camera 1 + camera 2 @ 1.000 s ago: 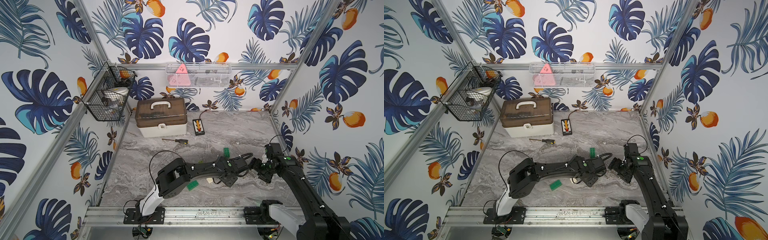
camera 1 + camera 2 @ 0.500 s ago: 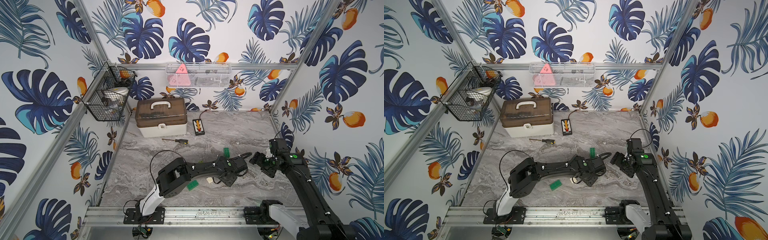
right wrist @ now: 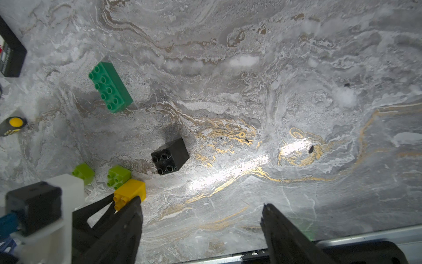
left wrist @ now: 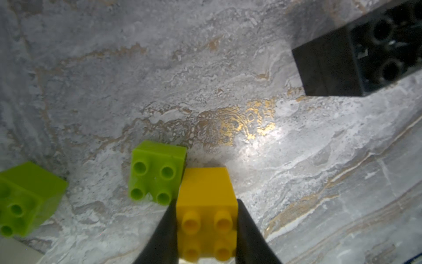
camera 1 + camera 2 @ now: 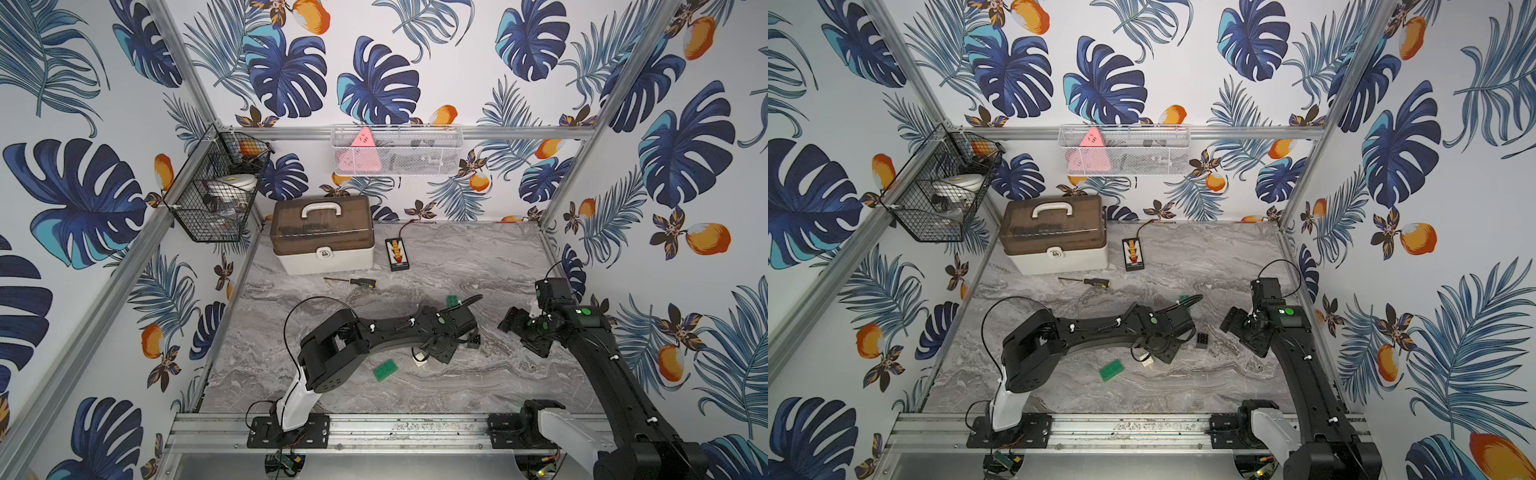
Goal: Assemble a giraffe with lego
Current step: Assemble the lego brick with the lego brick, then pick up the lego brick from the center of the board.
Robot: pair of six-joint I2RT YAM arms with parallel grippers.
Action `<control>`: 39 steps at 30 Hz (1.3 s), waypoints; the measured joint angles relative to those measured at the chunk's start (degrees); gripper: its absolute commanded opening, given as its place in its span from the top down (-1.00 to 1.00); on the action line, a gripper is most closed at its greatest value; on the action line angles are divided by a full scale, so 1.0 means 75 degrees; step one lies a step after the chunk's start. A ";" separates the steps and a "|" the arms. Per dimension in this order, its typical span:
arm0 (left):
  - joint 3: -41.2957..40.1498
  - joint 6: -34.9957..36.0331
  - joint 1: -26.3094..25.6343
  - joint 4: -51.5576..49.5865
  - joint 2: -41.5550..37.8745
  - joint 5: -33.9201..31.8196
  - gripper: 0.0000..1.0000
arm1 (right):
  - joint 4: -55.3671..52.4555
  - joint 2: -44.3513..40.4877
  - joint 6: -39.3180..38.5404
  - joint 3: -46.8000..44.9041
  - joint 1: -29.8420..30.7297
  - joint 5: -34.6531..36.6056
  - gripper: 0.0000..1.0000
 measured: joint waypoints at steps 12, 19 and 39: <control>-0.0315 -0.0361 0.0224 0.0335 -0.0137 0.0076 0.16 | -0.0006 0.0274 -0.0108 0.0254 0.0102 0.0067 -0.67; -0.0393 -0.0420 0.0353 -0.0131 -0.0096 0.0032 0.02 | -0.0006 0.0399 -0.0108 0.0364 0.0137 0.0099 -0.67; -0.1099 -0.0332 0.0979 -0.0787 -0.2276 0.0219 -0.27 | 0.0659 0.4220 -0.0533 0.2652 0.2174 0.0589 -0.79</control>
